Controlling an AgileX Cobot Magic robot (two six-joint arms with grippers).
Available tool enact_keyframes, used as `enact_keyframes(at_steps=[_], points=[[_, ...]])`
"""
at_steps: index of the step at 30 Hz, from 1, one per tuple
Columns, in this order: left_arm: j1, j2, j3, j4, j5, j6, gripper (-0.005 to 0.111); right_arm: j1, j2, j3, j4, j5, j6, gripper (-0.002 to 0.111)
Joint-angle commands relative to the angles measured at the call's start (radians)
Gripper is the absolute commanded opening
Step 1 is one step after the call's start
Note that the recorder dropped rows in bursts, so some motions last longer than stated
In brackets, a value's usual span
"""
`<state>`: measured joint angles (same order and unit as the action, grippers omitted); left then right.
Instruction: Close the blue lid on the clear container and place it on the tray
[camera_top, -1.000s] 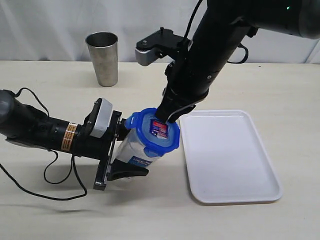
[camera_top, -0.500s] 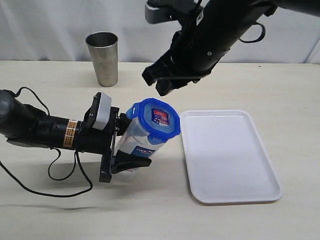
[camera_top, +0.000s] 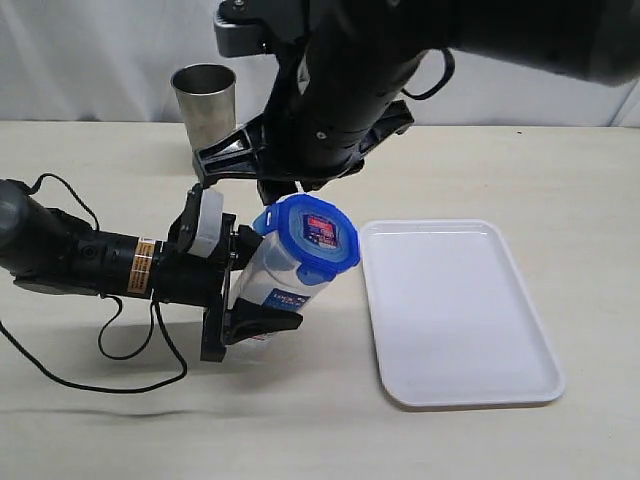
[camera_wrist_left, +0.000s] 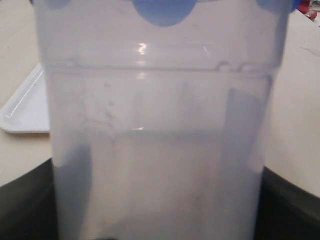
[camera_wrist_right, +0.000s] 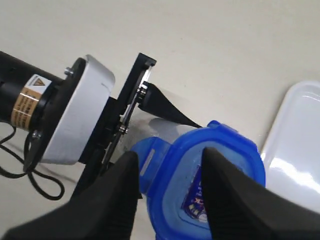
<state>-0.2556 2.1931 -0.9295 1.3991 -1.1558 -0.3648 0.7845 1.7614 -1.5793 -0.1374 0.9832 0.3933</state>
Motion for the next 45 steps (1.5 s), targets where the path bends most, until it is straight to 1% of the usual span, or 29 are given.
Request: enact_keyframes(at_steps=[1, 6, 9, 14, 15, 16, 18, 22, 26, 28, 31, 33, 34, 36, 37, 38, 40, 41, 42, 43, 44, 45], points=[[0.0, -0.009, -0.003, -0.026, 0.0, -0.007, 0.0, 0.033, 0.076, -0.075, -0.067, 0.082, 0.064, 0.04], [0.0, -0.009, -0.003, -0.026, -0.001, -0.007, 0.0, 0.033, 0.157, -0.137, -0.073, 0.177, 0.079, 0.04], [0.0, -0.009, -0.003, -0.028, -0.006, -0.007, 0.0, 0.033, 0.19, -0.142, -0.061, 0.222, 0.068, 0.04], [0.0, -0.009, -0.003, -0.035, -0.008, -0.007, 0.0, 0.033, 0.216, -0.142, -0.031, 0.226, 0.051, 0.039], [0.0, -0.009, -0.003, -0.035, -0.008, -0.007, 0.0, 0.033, 0.225, -0.142, -0.01, 0.228, 0.036, 0.038], [0.0, -0.009, -0.003, -0.047, -0.007, -0.007, 0.0, 0.033, 0.239, -0.142, 0.027, 0.238, 0.001, 0.032], [0.0, -0.009, -0.003, -0.049, -0.007, -0.007, 0.0, 0.05, 0.269, -0.142, 0.015, 0.238, -0.018, 0.024], [0.0, -0.009, -0.003, -0.047, -0.016, -0.007, 0.0, 0.091, 0.307, -0.142, -0.088, 0.238, -0.015, 0.023], [0.0, -0.009, -0.003, -0.045, -0.031, 0.0, 0.0, 0.101, 0.304, -0.142, -0.086, 0.238, -0.063, 0.023], [0.0, -0.009, -0.003, -0.047, -0.031, 0.0, 0.0, 0.101, 0.261, -0.142, -0.074, 0.238, -0.112, 0.023], [0.0, -0.009, -0.003, -0.047, -0.035, 0.002, 0.0, 0.101, 0.149, -0.142, -0.008, 0.142, -0.211, 0.023], [0.0, -0.009, -0.003, -0.047, -0.045, 0.002, 0.0, 0.101, 0.08, -0.142, -0.003, 0.128, -0.235, 0.03], [0.0, -0.009, -0.003, -0.047, -0.056, 0.002, 0.0, 0.101, 0.032, -0.142, -0.009, 0.128, -0.244, 0.037], [0.0, -0.009, -0.003, -0.047, -0.059, 0.004, 0.0, 0.101, -0.037, -0.131, -0.014, 0.127, -0.26, 0.045], [0.0, -0.009, -0.003, -0.047, -0.059, 0.004, 0.0, 0.101, -0.064, -0.119, -0.021, 0.122, -0.26, 0.045], [0.0, -0.009, -0.003, -0.047, -0.059, 0.004, 0.0, 0.101, -0.118, -0.081, -0.045, 0.103, -0.26, 0.043], [0.0, -0.009, -0.003, -0.047, -0.065, 0.024, 0.0, 0.101, -0.227, 0.029, -0.067, 0.029, -0.26, 0.037], [0.0, -0.009, -0.003, -0.047, -0.065, 0.024, 0.0, 0.101, -0.305, 0.116, -0.069, -0.044, -0.26, 0.029], [0.0, -0.009, -0.003, -0.042, -0.065, 0.024, 0.0, 0.101, -0.35, 0.166, -0.069, -0.084, -0.26, 0.025], [0.0, -0.009, -0.003, -0.026, -0.065, 0.024, 0.0, 0.101, -0.433, 0.254, -0.055, -0.149, -0.26, 0.019], [0.0, -0.009, -0.003, -0.021, -0.065, 0.024, 0.0, 0.101, -0.481, 0.3, -0.054, -0.171, -0.255, 0.016], [0.0, -0.009, -0.003, -0.019, -0.065, 0.024, 0.0, 0.101, -0.575, 0.375, -0.053, -0.196, -0.255, 0.01]])
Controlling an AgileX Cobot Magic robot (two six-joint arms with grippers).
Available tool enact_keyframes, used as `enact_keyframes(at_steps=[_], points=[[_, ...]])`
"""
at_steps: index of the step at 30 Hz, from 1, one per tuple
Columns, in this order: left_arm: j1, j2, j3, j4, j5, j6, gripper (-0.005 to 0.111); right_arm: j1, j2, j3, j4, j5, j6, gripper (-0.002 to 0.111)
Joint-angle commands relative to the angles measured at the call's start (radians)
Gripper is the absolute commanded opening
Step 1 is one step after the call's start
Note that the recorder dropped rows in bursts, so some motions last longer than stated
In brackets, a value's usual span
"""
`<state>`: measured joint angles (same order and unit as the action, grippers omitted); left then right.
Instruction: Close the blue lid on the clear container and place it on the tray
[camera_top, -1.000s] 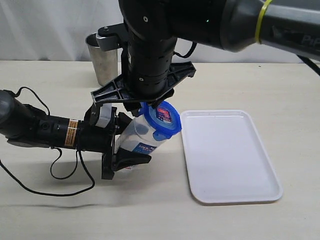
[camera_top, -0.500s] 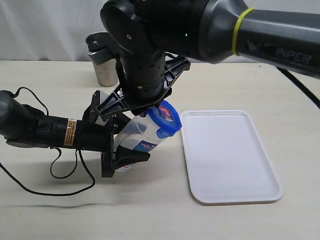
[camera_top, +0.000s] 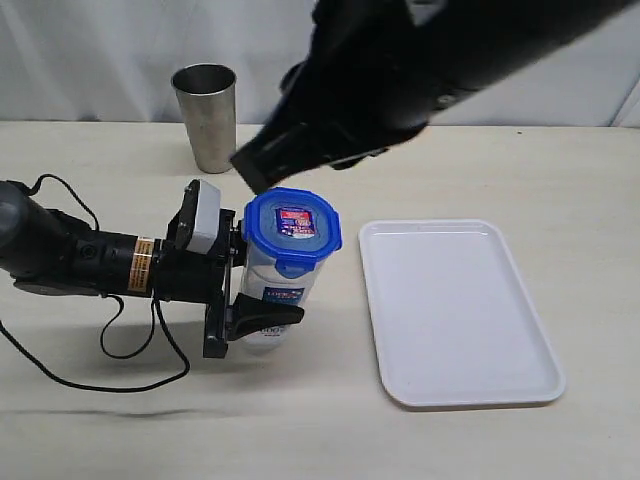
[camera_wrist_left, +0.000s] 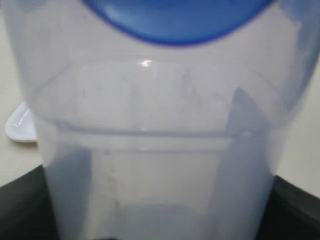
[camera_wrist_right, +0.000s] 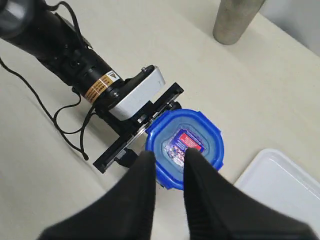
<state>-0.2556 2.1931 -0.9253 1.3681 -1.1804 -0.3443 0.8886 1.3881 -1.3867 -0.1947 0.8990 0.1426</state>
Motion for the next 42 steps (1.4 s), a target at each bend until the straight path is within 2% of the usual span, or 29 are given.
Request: enact_keyframes(at_steps=[1, 4, 13, 28, 34, 42], points=[[0.0, -0.009, -0.007, 0.014, -0.041, 0.004, 0.0, -0.003, -0.248, 0.219, 0.004, -0.121, -0.005, 0.008], [0.0, -0.009, -0.007, 0.028, -0.041, 0.004, 0.0, -0.003, -0.417, 0.331, 0.008, -0.145, 0.014, 0.005], [0.0, -0.009, -0.007, 0.026, -0.041, 0.004, 0.0, -0.003, -0.702, 0.453, 0.008, -0.145, 0.037, 0.005], [0.0, -0.009, -0.007, -0.043, -0.041, 0.004, 0.0, -0.003, -0.912, 0.59, 0.004, -0.126, 0.037, 0.005], [-0.002, -0.009, -0.007, -0.074, -0.041, 0.0, 0.0, -0.003, -0.985, 0.623, -0.054, -0.035, 0.037, 0.005], [-0.002, -0.009, -0.021, -0.207, -0.041, 0.019, 0.0, -0.003, -1.136, 0.623, -0.104, 0.006, 0.037, 0.005]])
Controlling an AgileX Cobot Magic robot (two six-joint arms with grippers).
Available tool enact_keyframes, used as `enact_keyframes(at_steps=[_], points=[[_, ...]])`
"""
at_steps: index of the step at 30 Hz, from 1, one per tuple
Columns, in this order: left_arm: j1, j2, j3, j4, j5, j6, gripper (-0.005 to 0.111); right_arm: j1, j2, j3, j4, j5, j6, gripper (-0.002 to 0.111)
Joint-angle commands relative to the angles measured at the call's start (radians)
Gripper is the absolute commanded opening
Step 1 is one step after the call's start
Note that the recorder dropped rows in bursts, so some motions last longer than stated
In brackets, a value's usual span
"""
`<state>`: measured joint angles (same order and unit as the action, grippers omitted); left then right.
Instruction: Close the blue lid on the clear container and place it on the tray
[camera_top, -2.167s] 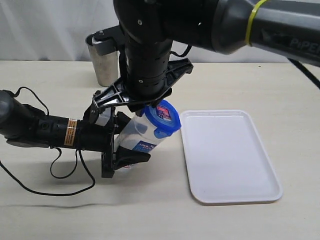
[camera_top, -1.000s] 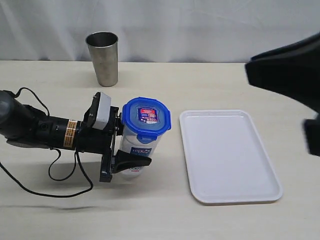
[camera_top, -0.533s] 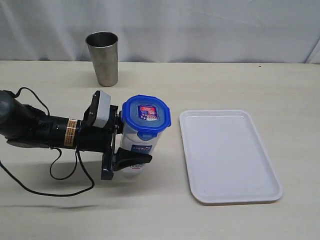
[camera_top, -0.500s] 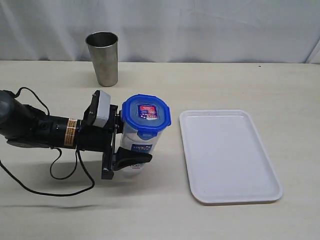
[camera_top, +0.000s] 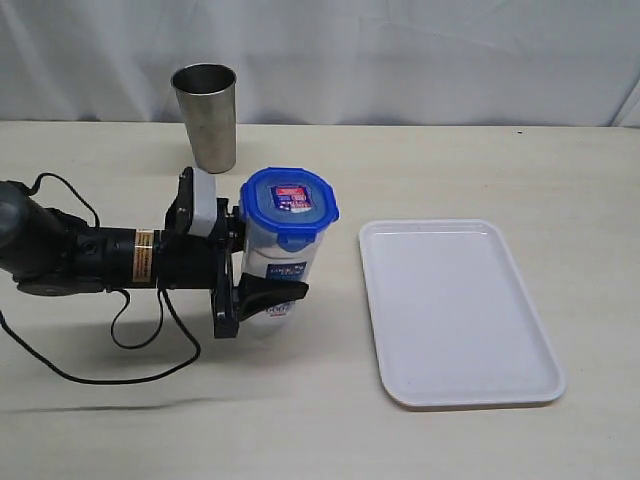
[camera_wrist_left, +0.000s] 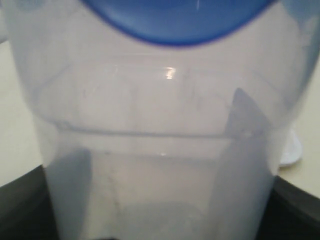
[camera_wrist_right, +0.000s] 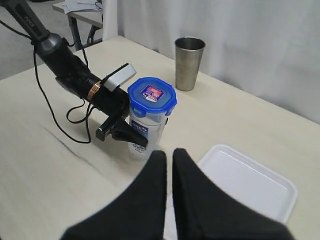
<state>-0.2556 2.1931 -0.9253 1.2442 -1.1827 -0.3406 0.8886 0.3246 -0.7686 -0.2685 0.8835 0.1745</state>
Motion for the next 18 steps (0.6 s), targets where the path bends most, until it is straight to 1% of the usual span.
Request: enact_keyframes(at_steps=[1, 3, 6, 9, 10, 12, 13, 16, 18], points=[[-0.004, -0.009, -0.038, -0.079, -0.038, 0.021, 0.0, -0.003, -0.095, 0.005, -0.035, 0.023, 0.005, 0.005], [-0.016, -0.009, -0.061, -0.076, -0.038, 0.021, 0.0, -0.003, -0.144, 0.005, -0.039, 0.026, 0.005, 0.005], [-0.063, -0.009, -0.11, -0.078, -0.038, 0.021, 0.0, -0.003, -0.208, 0.005, -0.039, 0.026, 0.001, 0.005], [-0.131, -0.009, -0.163, -0.078, 0.007, 0.021, 0.0, -0.003, -0.269, 0.005, -0.065, 0.026, 0.001, 0.005], [-0.159, -0.009, -0.188, -0.078, 0.047, 0.021, 0.0, -0.003, -0.29, 0.005, -0.073, 0.026, 0.001, 0.005], [-0.193, -0.009, -0.22, -0.08, 0.111, 0.021, 0.0, -0.003, -0.325, 0.005, -0.08, 0.026, 0.001, 0.005], [-0.216, -0.009, -0.245, -0.08, 0.168, 0.021, 0.0, -0.003, -0.325, 0.005, -0.084, 0.026, 0.001, 0.005], [-0.255, -0.009, -0.297, -0.08, 0.318, 0.021, 0.0, -0.003, -0.325, 0.002, -0.091, 0.044, 0.001, 0.005], [-0.272, -0.009, -0.329, -0.08, 0.384, 0.023, 0.0, -0.003, -0.325, 0.01, -0.091, 0.041, 0.001, 0.005]])
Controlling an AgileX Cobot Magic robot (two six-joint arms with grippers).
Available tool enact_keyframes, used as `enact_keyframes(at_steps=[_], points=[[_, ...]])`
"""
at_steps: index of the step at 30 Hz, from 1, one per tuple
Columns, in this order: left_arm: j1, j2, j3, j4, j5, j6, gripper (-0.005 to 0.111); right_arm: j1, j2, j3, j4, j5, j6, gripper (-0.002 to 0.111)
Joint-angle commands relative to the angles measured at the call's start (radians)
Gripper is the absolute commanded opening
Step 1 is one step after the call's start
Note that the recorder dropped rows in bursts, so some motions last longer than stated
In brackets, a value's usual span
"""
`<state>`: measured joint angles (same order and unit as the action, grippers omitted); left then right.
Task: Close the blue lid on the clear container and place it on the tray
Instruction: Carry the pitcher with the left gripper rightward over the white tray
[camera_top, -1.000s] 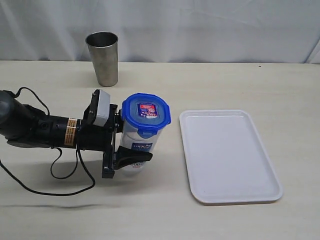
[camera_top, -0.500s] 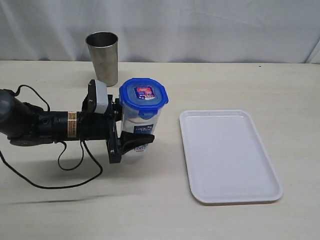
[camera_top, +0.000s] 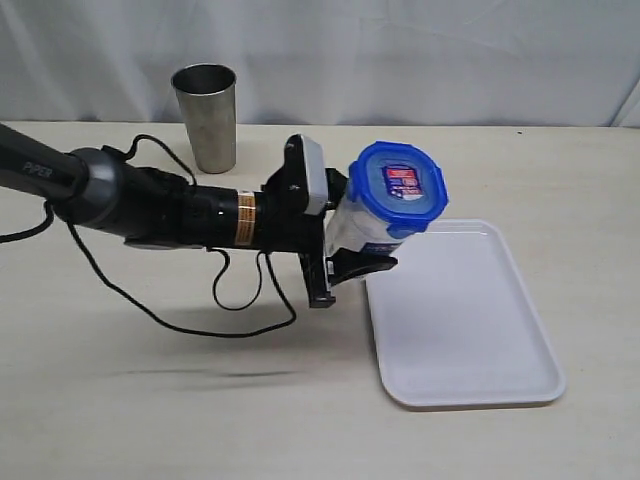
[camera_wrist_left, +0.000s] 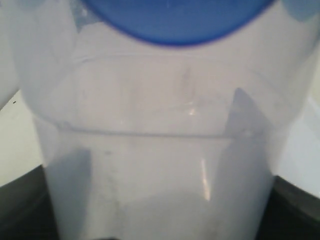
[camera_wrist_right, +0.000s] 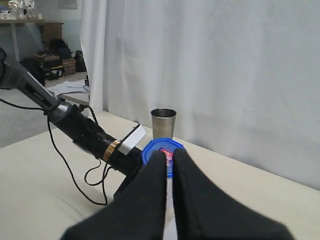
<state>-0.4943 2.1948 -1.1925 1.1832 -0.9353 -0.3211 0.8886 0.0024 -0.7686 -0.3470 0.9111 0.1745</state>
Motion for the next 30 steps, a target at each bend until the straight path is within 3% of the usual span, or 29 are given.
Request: enact_keyframes(at_steps=[1, 10, 20, 30], points=[[-0.04, -0.011, -0.078, -0.019, 0.176, 0.015, 0.0, -0.003, -0.002, 0.02, -0.01, 0.008, 0.001, 0.005], [-0.138, -0.011, -0.204, -0.015, 0.658, 0.377, 0.0, -0.003, -0.002, 0.088, -0.013, 0.006, 0.001, 0.005], [-0.224, -0.011, -0.267, -0.015, 0.945, 0.823, 0.0, -0.003, -0.002, 0.09, -0.027, 0.006, 0.001, 0.005], [-0.314, -0.011, -0.287, 0.025, 1.1, 0.928, 0.0, -0.003, -0.002, 0.09, -0.027, 0.006, 0.001, 0.005]])
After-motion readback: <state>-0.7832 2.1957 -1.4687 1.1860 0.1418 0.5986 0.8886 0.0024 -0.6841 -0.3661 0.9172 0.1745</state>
